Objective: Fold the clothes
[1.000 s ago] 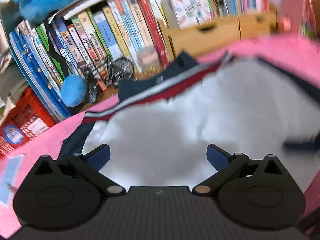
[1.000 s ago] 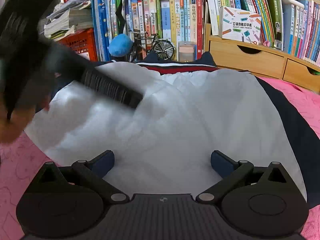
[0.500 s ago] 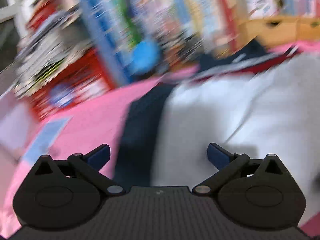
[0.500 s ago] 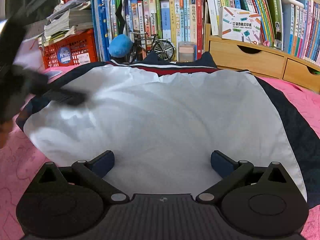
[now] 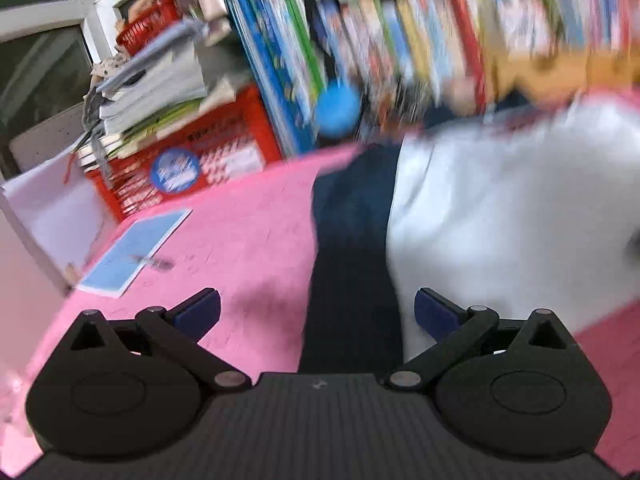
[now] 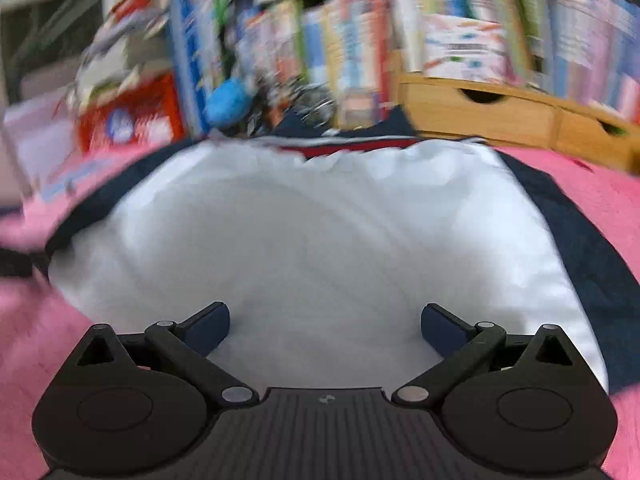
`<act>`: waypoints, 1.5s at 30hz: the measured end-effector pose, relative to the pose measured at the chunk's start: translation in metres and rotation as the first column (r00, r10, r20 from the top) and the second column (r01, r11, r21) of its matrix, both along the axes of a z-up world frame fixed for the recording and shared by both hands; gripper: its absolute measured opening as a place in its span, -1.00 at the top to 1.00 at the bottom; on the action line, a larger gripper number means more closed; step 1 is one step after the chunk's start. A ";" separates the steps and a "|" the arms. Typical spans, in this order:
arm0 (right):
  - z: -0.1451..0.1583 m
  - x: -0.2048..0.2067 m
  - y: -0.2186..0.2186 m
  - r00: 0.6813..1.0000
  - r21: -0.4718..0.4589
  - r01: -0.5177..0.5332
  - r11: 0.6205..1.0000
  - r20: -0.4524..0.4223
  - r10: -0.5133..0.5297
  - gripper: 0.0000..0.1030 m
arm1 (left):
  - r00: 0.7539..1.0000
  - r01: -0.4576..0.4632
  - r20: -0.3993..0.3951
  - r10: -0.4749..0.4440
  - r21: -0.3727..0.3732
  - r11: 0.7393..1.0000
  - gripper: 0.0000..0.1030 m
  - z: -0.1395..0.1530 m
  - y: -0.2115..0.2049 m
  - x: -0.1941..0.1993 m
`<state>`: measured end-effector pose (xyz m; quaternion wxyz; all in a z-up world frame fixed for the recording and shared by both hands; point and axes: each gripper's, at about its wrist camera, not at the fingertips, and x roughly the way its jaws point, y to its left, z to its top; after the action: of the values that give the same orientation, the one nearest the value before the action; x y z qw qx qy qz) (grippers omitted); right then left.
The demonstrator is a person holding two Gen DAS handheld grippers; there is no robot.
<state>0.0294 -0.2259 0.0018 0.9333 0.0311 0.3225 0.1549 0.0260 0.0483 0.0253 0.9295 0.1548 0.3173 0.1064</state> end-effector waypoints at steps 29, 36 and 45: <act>-0.031 0.001 -0.167 0.940 0.508 0.338 0.792 -0.155 -0.303 -1.00 | 0.988 0.153 0.034 -0.151 -0.096 0.984 -1.00 -0.016 -0.117 0.010; -0.035 0.028 -0.154 0.929 0.524 0.360 0.772 -0.130 -0.346 -1.00 | 0.988 0.152 0.025 -0.150 -0.139 0.979 -1.00 -0.024 -0.109 0.012; -0.047 0.025 -0.164 0.826 0.606 0.541 0.583 -0.252 -0.504 0.17 | 0.994 0.112 0.011 -0.112 -0.249 0.962 -1.00 -0.006 -0.072 0.005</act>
<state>0.0544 -0.3898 -0.0457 0.8560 0.4529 0.2481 -0.0246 0.0314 -0.0233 0.0194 0.9457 0.0544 0.3202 0.0128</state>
